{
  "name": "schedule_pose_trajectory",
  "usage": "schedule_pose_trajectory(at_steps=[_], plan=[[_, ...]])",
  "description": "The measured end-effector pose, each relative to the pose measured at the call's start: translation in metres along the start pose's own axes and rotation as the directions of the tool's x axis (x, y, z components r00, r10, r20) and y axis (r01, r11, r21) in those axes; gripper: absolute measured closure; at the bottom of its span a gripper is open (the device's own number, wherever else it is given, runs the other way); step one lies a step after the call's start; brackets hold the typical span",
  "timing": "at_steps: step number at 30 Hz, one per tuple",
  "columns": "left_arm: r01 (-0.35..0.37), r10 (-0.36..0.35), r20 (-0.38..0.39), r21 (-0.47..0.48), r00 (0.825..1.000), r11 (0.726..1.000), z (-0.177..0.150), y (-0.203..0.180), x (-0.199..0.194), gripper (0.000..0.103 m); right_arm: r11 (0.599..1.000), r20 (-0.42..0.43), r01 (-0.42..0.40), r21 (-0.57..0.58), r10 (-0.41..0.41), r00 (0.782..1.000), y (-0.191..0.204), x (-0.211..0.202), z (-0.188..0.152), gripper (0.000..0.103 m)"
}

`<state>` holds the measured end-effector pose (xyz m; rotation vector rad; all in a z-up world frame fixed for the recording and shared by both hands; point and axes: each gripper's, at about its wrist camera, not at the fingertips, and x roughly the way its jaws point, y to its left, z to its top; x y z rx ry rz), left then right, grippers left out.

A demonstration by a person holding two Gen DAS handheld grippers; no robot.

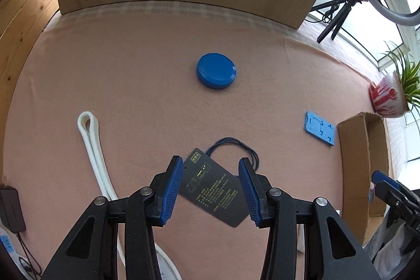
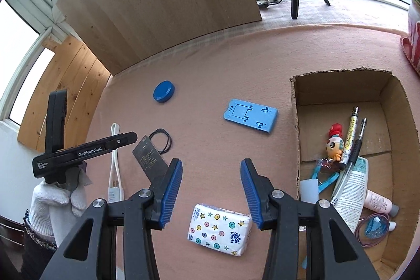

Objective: Organize objects
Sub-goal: 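Grasp the blue phone stand with the right tool while the left tool grasps the black card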

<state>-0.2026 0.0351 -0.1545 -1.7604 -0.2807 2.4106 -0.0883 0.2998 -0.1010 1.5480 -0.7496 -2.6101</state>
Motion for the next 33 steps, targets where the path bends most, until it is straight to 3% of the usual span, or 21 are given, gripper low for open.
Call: schedule_pose_trajectory(at_steps=[15, 20, 23, 28, 33], plan=[[-0.002, 0.016, -0.078, 0.177, 0.997, 0.984, 0.011, -0.019, 0.038, 0.057, 0.998, -0.074, 0.058, -0.004, -0.058, 0.996, -0.006, 0.037, 0.037, 0.061], [-0.027, 0.047, -0.082, 0.230, 0.996, 0.973, 0.011, -0.023, 0.047, 0.086, 0.995, -0.109, 0.094, -0.035, -0.097, 0.989, -0.009, 0.055, 0.058, 0.061], [-0.039, 0.054, -0.061, 0.221, 0.997, 0.974, 0.013, -0.022, 0.049, 0.097, 0.992, -0.126, 0.119, -0.047, -0.124, 0.984, -0.011, 0.068, 0.070, 0.061], [-0.011, 0.020, -0.050, 0.168, 0.999, 0.986, 0.020, -0.016, 0.049, 0.099, 0.984, -0.167, 0.152, -0.092, -0.165, 0.972, -0.010, 0.094, 0.082, 0.061], [0.003, 0.005, -0.049, 0.153, 0.999, 0.988, 0.021, -0.012, 0.048, 0.100, 0.953, -0.168, 0.249, -0.175, -0.278, 0.946, -0.003, 0.111, 0.089, 0.060]])
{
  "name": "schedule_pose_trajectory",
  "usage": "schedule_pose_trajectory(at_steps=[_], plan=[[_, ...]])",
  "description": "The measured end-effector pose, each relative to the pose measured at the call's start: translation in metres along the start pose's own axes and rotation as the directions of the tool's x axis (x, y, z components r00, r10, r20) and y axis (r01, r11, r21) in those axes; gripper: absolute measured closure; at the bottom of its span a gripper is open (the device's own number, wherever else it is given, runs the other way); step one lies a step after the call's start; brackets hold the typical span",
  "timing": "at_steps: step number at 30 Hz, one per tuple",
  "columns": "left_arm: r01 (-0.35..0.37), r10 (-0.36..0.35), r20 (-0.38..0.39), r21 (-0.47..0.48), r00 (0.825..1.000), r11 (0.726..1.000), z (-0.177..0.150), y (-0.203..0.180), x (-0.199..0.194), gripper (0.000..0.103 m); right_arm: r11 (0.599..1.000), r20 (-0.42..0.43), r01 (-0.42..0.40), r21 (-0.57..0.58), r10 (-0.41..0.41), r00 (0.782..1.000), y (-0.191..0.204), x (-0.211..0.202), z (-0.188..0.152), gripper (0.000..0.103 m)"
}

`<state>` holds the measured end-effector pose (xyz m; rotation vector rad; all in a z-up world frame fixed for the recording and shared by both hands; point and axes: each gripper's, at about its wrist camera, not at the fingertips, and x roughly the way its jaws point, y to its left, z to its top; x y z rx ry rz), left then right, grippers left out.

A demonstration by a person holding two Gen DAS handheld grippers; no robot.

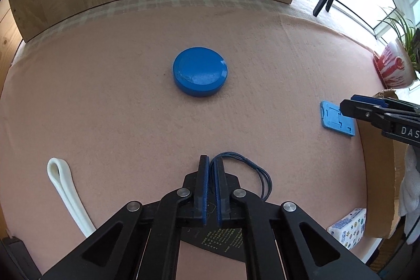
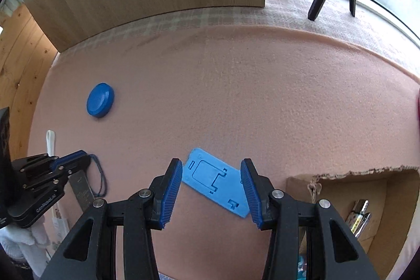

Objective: Organize objects
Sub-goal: 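Grasp the blue phone stand with the right tool while the left tool grasps the black card, then lift the phone stand with the right tool while the left tool lifts the card with cable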

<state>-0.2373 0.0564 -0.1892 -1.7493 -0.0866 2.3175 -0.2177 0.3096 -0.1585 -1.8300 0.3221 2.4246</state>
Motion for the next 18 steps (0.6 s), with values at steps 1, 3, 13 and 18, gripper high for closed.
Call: schedule_pose_trajectory(at_steps=[1, 3, 13, 18], plan=[[0.004, -0.004, 0.000, -0.005, 1.000, 1.000, 0.000, 0.001, -0.001, 0.100, 1.000, -0.003, 0.005, -0.006, -0.005, 1.000, 0.001, 0.000, 0.002, 0.060], [0.025, -0.025, -0.002, -0.007, 1.000, 1.000, 0.000, 0.003, -0.002, 0.100, 0.999, -0.012, -0.016, -0.029, 0.016, 1.000, 0.005, 0.001, 0.006, 0.060], [-0.027, 0.029, 0.034, -0.054, 0.999, 0.998, 0.006, 0.022, -0.009, 0.102, 0.978, -0.110, 0.053, -0.200, -0.076, 0.991, 0.026, 0.022, 0.014, 0.059], [0.063, -0.061, 0.032, -0.061, 0.998, 0.996, 0.003, 0.026, -0.019, 0.102, 0.976, -0.165, 0.042, -0.216, -0.079, 0.983, 0.024, 0.032, 0.012, 0.058]])
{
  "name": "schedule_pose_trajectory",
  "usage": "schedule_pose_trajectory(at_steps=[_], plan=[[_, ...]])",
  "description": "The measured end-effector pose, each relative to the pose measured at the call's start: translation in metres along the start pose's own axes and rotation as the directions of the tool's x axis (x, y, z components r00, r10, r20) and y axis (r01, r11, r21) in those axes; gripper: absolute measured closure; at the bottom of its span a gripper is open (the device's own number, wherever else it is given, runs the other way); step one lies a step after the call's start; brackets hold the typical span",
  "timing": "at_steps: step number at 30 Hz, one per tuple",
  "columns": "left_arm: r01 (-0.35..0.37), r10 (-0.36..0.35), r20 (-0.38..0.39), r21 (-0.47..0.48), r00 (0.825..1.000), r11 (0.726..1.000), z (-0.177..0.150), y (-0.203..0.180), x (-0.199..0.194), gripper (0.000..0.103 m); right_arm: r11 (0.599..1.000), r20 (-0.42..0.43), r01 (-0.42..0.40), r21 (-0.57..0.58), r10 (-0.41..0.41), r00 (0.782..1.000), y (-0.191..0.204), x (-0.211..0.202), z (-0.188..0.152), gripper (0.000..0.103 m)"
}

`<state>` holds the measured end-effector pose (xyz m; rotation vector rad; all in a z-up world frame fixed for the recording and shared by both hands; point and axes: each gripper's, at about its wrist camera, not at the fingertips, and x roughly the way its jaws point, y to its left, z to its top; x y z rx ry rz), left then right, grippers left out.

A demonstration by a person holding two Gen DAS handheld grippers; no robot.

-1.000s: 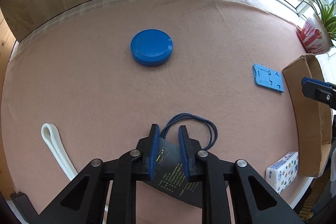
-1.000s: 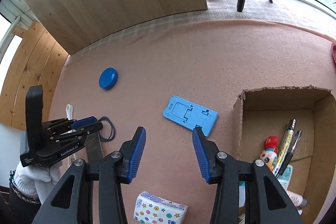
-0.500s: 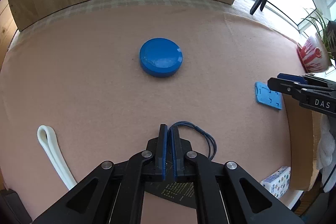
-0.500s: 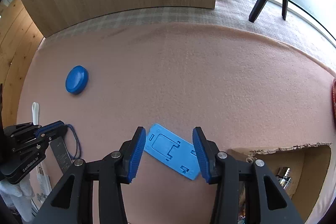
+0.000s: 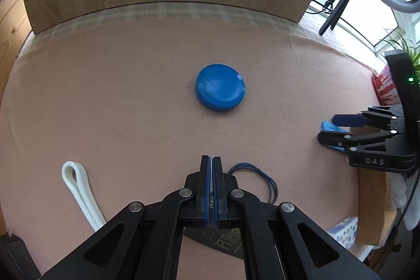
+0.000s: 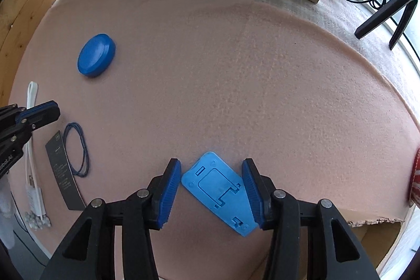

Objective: Organize objects
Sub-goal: 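Lift the phone stand with the right tool while the left tool lifts the card with cable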

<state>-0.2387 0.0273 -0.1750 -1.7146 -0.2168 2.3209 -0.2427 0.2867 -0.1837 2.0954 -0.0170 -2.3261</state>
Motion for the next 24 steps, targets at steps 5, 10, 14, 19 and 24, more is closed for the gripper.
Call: schedule_pose_trajectory(at_steps=[5, 10, 14, 19, 24], plan=[[0.006, -0.003, -0.045, 0.062, 0.999, 0.998, -0.004, -0.010, 0.006, 0.091, 0.999, -0.033, -0.040, -0.016, 0.039, 0.999, -0.005, -0.001, 0.000, 0.058], [-0.028, 0.033, -0.039, 0.130, 0.999, 0.991, -0.004, -0.022, 0.022, 0.093, 0.995, -0.088, -0.039, -0.097, 0.031, 0.996, -0.002, -0.002, -0.002, 0.058], [-0.053, 0.058, -0.031, 0.122, 0.998, 0.991, 0.002, -0.020, 0.024, 0.099, 0.992, -0.105, -0.032, -0.123, 0.019, 0.994, -0.004, -0.002, -0.003, 0.057], [-0.083, 0.083, -0.007, 0.056, 0.996, 0.995, 0.006, -0.007, 0.020, 0.100, 0.992, -0.114, -0.027, -0.120, 0.014, 0.993, -0.003, 0.001, -0.006, 0.057], [-0.097, 0.098, 0.019, -0.058, 0.995, 0.994, 0.009, 0.018, 0.012, 0.100, 0.999, -0.083, -0.047, -0.018, 0.045, 0.995, -0.014, -0.001, -0.003, 0.059]])
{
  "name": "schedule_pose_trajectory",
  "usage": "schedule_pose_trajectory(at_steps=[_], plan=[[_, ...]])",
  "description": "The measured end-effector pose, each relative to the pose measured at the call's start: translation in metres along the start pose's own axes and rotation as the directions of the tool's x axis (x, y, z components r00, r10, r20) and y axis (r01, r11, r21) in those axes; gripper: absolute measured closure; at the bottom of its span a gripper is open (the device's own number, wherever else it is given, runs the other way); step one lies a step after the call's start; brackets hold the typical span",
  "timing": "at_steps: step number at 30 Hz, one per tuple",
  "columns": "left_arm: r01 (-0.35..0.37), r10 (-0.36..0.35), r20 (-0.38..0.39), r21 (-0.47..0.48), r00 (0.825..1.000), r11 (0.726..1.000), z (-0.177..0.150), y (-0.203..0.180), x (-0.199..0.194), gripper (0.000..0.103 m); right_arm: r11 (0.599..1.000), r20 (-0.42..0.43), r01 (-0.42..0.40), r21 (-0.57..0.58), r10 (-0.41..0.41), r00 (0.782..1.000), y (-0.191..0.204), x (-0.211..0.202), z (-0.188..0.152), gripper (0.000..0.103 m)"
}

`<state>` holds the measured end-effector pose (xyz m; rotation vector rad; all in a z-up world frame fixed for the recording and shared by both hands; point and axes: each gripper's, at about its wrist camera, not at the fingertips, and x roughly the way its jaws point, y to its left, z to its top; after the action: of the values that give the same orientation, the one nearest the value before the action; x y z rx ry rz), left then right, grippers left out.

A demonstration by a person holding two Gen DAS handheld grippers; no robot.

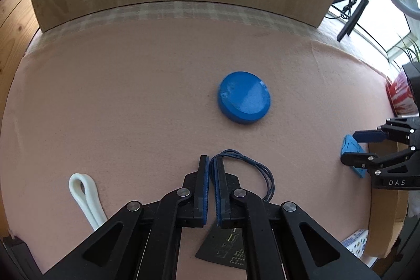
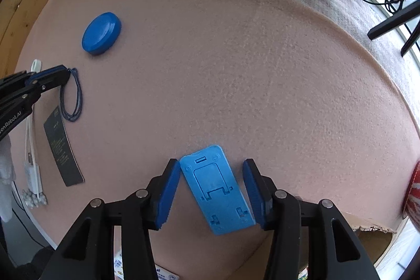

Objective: Organize objects
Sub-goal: 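Lift the phone stand with the right tool while the left tool lifts the card with cable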

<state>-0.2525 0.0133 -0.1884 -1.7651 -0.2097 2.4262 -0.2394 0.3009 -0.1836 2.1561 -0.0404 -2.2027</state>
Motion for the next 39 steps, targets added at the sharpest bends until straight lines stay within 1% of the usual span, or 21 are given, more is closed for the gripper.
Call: schedule_pose_trajectory(at_steps=[2, 4, 5, 6, 7, 8, 11, 12, 13, 16, 18, 20, 21, 23, 24, 26, 30, 31, 36, 37, 39], plan=[[0.006, -0.005, 0.008, -0.034, 1.000, 0.999, 0.001, 0.011, -0.003, 0.100, 0.996, 0.025, -0.022, 0.091, 0.020, 0.999, -0.009, -0.003, 0.002, 0.064], [0.009, -0.008, 0.015, -0.058, 1.000, 0.998, 0.000, 0.017, -0.005, 0.100, 0.981, 0.052, -0.074, 0.179, 0.065, 0.996, -0.020, -0.005, 0.003, 0.065], [0.027, -0.026, 0.012, -0.063, 1.000, 0.998, 0.000, 0.019, -0.006, 0.100, 0.970, 0.066, -0.107, 0.217, 0.095, 0.993, -0.024, -0.005, 0.002, 0.065], [0.052, -0.052, 0.002, -0.063, 0.999, 0.997, 0.000, 0.021, -0.004, 0.100, 0.964, 0.078, -0.139, 0.226, 0.124, 0.989, -0.027, -0.006, 0.002, 0.065], [0.071, -0.072, -0.013, -0.054, 0.997, 0.996, -0.001, 0.020, -0.004, 0.100, 0.963, 0.090, -0.156, 0.219, 0.139, 0.986, -0.029, -0.008, 0.003, 0.064], [0.075, -0.076, -0.021, -0.041, 0.997, 0.996, -0.004, 0.019, -0.004, 0.099, 0.968, 0.092, -0.146, 0.205, 0.130, 0.987, -0.029, -0.009, 0.002, 0.064], [0.064, -0.064, -0.029, -0.003, 0.998, 0.998, -0.008, 0.012, -0.005, 0.099, 0.992, 0.080, -0.073, 0.101, 0.065, 0.995, -0.023, -0.013, -0.001, 0.058], [0.053, -0.052, -0.025, 0.002, 0.998, 0.999, -0.006, 0.008, -0.003, 0.099, 0.996, 0.072, -0.048, 0.072, 0.043, 0.996, -0.020, -0.013, -0.003, 0.057], [0.042, -0.042, -0.022, 0.006, 0.999, 0.999, -0.006, 0.007, -0.003, 0.098, 0.998, 0.062, -0.027, 0.051, 0.024, 0.998, -0.006, -0.010, -0.011, 0.057], [0.040, -0.040, -0.024, 0.008, 0.999, 0.999, -0.005, 0.007, 0.000, 0.098, 0.999, 0.010, -0.032, -0.009, 0.032, 0.999, 0.008, -0.002, -0.018, 0.057], [0.034, -0.034, -0.025, 0.016, 0.999, 0.999, -0.004, 0.003, 0.000, 0.098, 0.998, -0.009, 0.010, -0.059, -0.010, 1.000, 0.015, 0.002, -0.021, 0.057], [0.033, -0.033, -0.026, 0.014, 0.999, 0.999, -0.004, 0.001, 0.000, 0.099, 0.994, -0.008, 0.046, -0.103, -0.047, 0.999, 0.027, 0.004, -0.021, 0.057], [0.035, -0.035, -0.027, 0.012, 0.999, 0.999, -0.004, 0.001, 0.001, 0.099, 0.992, -0.003, 0.057, -0.112, -0.057, 0.998, 0.030, 0.004, -0.022, 0.059], [0.045, -0.045, -0.026, 0.002, 0.999, 0.999, -0.002, 0.001, 0.003, 0.100, 0.994, 0.001, 0.042, -0.106, -0.042, 0.999, 0.033, 0.003, -0.023, 0.066], [0.049, -0.049, -0.026, -0.004, 0.998, 0.999, -0.002, 0.002, 0.003, 0.100, 0.995, 0.005, 0.038, -0.096, -0.037, 0.999, 0.034, 0.002, -0.023, 0.067], [0.061, -0.061, -0.022, -0.019, 0.998, 0.998, -0.006, 0.006, 0.000, 0.100, 0.997, 0.021, 0.029, -0.070, -0.027, 0.999, 0.033, 0.001, -0.026, 0.068], [0.083, -0.083, -0.008, -0.042, 0.997, 0.996, -0.012, 0.013, -0.008, 0.100, 1.000, 0.065, -0.021, -0.008, 0.021, 0.998, 0.022, -0.006, -0.035, 0.069], [0.088, -0.089, -0.002, -0.046, 0.996, 0.995, -0.013, 0.015, -0.011, 0.100, 0.999, 0.078, -0.033, 0.011, 0.032, 0.996, 0.016, -0.011, -0.029, 0.069], [0.117, -0.115, 0.040, -0.060, 0.993, 0.991, -0.020, 0.017, -0.031, 0.100, 0.987, 0.173, -0.121, 0.109, 0.101, 0.980, 0.009, -0.024, -0.051, 0.069], [0.124, -0.121, 0.048, -0.058, 0.992, 0.991, -0.022, 0.017, -0.036, 0.100, 0.983, 0.192, -0.133, 0.127, 0.107, 0.976, -0.006, -0.027, -0.069, 0.069], [0.136, -0.132, 0.062, -0.058, 0.989, 0.989, -0.024, 0.018, -0.044, 0.100, 0.975, 0.231, -0.161, 0.150, 0.124, 0.965, -0.012, -0.037, -0.080, 0.070]])
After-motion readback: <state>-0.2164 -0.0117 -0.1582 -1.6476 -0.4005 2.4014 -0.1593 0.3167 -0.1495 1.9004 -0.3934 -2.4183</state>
